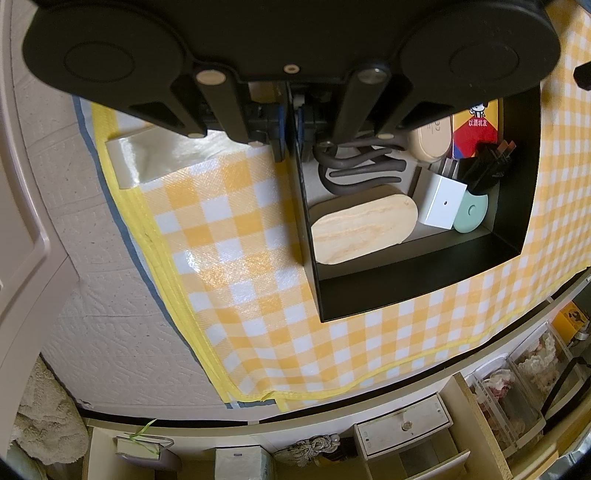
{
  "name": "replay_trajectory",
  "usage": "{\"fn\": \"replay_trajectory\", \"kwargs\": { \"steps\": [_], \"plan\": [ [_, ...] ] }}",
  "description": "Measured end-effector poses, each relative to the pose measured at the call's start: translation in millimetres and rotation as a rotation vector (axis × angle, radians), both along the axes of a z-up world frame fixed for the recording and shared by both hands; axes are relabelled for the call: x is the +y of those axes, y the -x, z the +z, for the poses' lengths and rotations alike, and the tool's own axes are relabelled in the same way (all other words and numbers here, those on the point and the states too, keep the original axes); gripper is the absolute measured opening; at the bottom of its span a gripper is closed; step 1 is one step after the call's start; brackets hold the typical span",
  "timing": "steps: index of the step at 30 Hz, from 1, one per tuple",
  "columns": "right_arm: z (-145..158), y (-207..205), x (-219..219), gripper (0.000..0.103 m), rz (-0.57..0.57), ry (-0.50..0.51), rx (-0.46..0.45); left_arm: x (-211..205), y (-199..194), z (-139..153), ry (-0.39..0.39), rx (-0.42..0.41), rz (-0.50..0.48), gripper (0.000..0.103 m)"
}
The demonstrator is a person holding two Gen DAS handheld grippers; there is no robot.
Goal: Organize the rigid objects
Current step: 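Move the left tool to the black smartwatch, then close the left tool on the smartwatch and lift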
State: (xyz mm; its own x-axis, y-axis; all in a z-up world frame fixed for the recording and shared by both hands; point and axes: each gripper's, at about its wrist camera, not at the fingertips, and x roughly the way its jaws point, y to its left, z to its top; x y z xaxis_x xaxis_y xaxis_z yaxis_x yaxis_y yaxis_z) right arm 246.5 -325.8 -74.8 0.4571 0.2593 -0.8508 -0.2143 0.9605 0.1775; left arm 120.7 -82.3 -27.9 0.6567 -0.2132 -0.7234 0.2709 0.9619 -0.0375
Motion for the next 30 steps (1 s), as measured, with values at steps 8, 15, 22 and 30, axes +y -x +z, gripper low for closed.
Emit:
{"fn": "replay_trajectory", "kwargs": {
  "steps": [8, 15, 22, 30],
  "plan": [
    [0, 1, 1, 0.006, 0.003, 0.019, 0.004, 24, 11, -14, -0.095, -0.012, -0.174, 0.098],
    [-2, 0, 3, 0.006, 0.003, 0.028, 0.009, 43, -15, -40, -0.115, 0.018, -0.16, 0.052],
    [-2, 1, 4, 0.006, 0.003, 0.032, 0.01, 39, -36, -63, -0.149, 0.01, -0.225, 0.052],
    [-4, 0, 6, 0.006, 0.005, 0.041, 0.014, 39, -47, -79, -0.162, -0.015, -0.262, 0.053]
  ]
}}
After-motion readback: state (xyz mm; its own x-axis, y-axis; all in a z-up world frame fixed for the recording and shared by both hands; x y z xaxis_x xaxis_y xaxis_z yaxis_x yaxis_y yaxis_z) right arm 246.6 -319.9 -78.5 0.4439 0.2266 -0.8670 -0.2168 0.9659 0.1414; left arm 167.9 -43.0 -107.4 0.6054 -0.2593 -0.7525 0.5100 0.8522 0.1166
